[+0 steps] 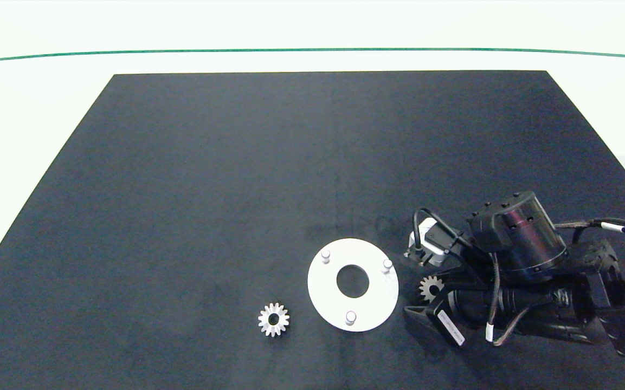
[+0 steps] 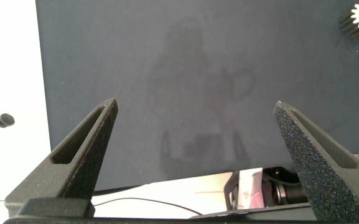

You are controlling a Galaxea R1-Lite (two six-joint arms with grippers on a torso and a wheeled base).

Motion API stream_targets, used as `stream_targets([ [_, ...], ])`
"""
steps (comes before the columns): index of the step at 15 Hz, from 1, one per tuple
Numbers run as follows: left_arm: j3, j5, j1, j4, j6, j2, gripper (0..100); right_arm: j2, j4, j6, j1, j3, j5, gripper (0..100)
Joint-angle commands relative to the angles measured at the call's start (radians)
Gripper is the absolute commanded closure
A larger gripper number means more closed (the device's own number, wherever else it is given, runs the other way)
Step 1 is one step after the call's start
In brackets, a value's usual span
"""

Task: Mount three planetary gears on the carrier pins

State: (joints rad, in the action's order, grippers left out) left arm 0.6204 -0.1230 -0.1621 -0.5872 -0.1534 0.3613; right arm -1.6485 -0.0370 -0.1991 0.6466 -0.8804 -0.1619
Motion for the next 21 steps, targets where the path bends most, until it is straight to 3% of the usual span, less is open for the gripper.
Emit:
stream_targets([
  [1, 0.001, -0.001, 0.000, -0.003, 0.000, 0.001, 0, -0.001, 0.000, -0.002, -0.002, 0.000, -0.001, 42],
  [21, 0.002, 0.000, -0.002, -0.003, 0.000, 0.004, 0, 0.009, -0.023, -0.006, -0.005, 0.015, -0.005, 82],
])
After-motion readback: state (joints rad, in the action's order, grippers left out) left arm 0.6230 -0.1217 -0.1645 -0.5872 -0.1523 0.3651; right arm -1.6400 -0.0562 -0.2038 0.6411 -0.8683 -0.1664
